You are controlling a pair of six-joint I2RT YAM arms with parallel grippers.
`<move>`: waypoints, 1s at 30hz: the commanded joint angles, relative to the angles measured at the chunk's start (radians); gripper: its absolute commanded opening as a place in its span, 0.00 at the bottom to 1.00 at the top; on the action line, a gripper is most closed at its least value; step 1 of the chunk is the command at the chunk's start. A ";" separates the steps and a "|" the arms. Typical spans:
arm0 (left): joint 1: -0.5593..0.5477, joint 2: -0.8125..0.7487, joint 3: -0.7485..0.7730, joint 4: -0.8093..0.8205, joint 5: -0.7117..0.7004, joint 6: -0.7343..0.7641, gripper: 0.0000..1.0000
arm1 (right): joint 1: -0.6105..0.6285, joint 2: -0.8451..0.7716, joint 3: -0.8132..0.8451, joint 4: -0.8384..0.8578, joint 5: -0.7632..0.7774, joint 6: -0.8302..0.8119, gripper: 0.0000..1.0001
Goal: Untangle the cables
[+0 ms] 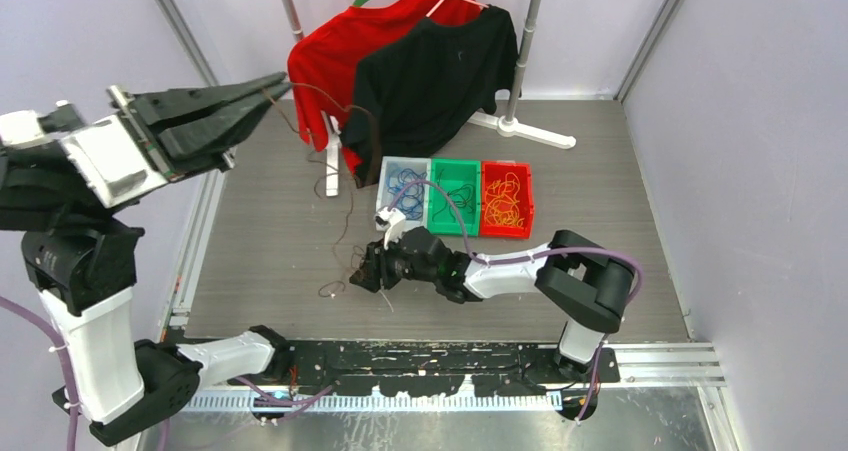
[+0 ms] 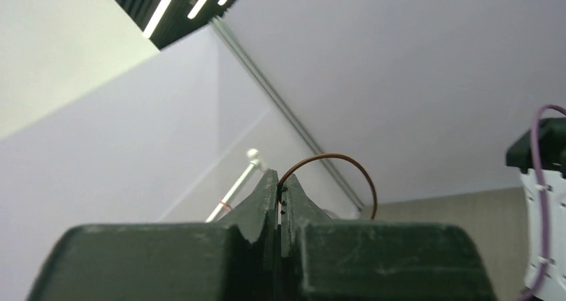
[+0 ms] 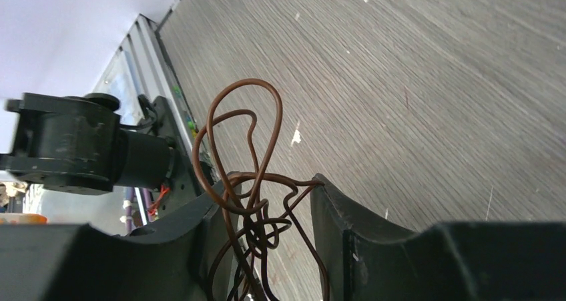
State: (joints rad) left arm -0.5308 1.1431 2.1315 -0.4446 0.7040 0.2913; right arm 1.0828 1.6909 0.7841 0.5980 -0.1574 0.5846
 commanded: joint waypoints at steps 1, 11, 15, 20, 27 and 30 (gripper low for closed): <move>-0.003 0.024 0.100 0.084 -0.070 0.086 0.00 | 0.011 0.028 -0.004 0.075 0.029 0.036 0.48; -0.003 -0.057 -0.027 -0.017 -0.073 0.144 0.00 | 0.011 -0.206 -0.040 -0.021 0.085 -0.036 0.55; -0.003 -0.102 -0.119 -0.048 -0.050 0.158 0.00 | 0.011 -0.337 -0.008 -0.146 0.085 -0.095 0.57; -0.003 -0.122 -0.169 -0.078 -0.053 0.226 0.00 | 0.009 -0.417 0.040 -0.299 0.071 -0.150 0.68; -0.003 -0.116 -0.162 -0.094 -0.041 0.233 0.00 | 0.009 -0.461 0.073 -0.418 0.038 -0.196 0.89; -0.003 -0.113 -0.155 -0.093 -0.040 0.234 0.00 | 0.011 -0.432 0.096 -0.530 0.003 -0.203 1.00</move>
State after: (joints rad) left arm -0.5308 1.0313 1.9572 -0.5510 0.6559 0.5102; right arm 1.0874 1.2613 0.8127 0.2054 -0.1089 0.4221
